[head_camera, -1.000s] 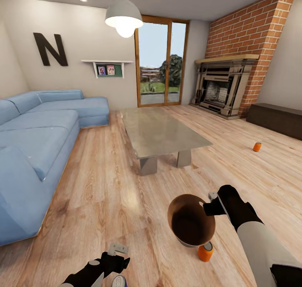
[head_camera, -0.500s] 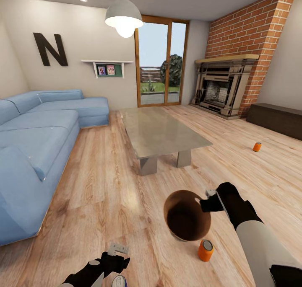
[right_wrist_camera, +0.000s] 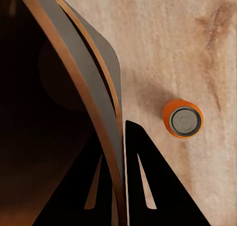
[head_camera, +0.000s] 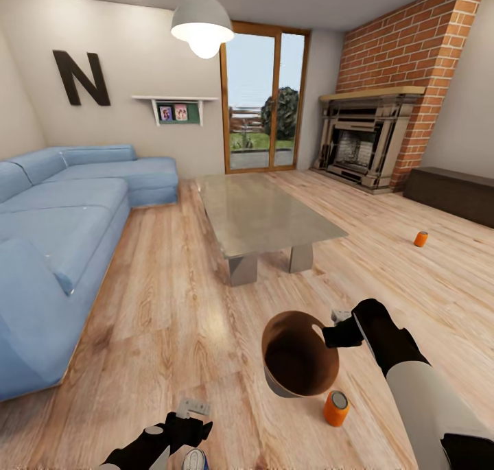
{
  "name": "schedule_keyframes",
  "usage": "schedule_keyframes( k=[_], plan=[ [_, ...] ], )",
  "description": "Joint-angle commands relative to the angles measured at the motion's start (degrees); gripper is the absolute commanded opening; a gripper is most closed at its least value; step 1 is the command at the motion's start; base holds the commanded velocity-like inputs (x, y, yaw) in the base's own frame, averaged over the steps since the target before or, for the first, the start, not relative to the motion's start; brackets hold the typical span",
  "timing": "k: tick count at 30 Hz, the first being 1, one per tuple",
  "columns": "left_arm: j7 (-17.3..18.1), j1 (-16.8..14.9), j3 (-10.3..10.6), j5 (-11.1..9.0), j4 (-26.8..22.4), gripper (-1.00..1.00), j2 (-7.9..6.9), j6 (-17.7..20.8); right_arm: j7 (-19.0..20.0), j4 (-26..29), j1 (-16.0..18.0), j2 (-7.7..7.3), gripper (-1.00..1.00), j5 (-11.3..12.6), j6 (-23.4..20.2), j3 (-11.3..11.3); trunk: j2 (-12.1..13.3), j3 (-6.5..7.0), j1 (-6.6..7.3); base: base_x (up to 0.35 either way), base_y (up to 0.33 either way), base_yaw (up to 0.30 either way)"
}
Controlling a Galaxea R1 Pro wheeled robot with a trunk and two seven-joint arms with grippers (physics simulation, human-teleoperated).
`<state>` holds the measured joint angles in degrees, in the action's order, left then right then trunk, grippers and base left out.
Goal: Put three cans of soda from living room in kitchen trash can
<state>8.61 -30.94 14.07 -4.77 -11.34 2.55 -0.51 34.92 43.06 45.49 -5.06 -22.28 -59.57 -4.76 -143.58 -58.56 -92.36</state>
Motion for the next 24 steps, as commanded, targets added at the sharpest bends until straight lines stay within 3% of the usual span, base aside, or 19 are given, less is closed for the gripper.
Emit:
schedule_keyframes(
  k=[1,13,24],
  plan=[
    [0.00,0.00,0.00,0.00,0.00,1.00,0.00,-0.01,0.36,0.01,0.04,0.00,-1.00,1.82,-0.43,-0.09,-0.02,-0.22,-0.01,0.000,0.000,0.000],
    [0.00,0.00,0.02,0.02,0.02,1.00,0.00,-0.08,0.47,0.00,-0.05,0.04,-1.00,1.71,-0.43,0.01,-0.19,-2.88,-0.32,0.000,0.000,0.000],
    [0.00,0.00,0.07,0.04,0.14,1.00,0.00,-0.09,0.42,0.00,-0.05,0.05,-1.00,1.63,-0.43,0.01,-0.21,-3.32,-0.38,0.000,0.000,0.000]
  ],
)
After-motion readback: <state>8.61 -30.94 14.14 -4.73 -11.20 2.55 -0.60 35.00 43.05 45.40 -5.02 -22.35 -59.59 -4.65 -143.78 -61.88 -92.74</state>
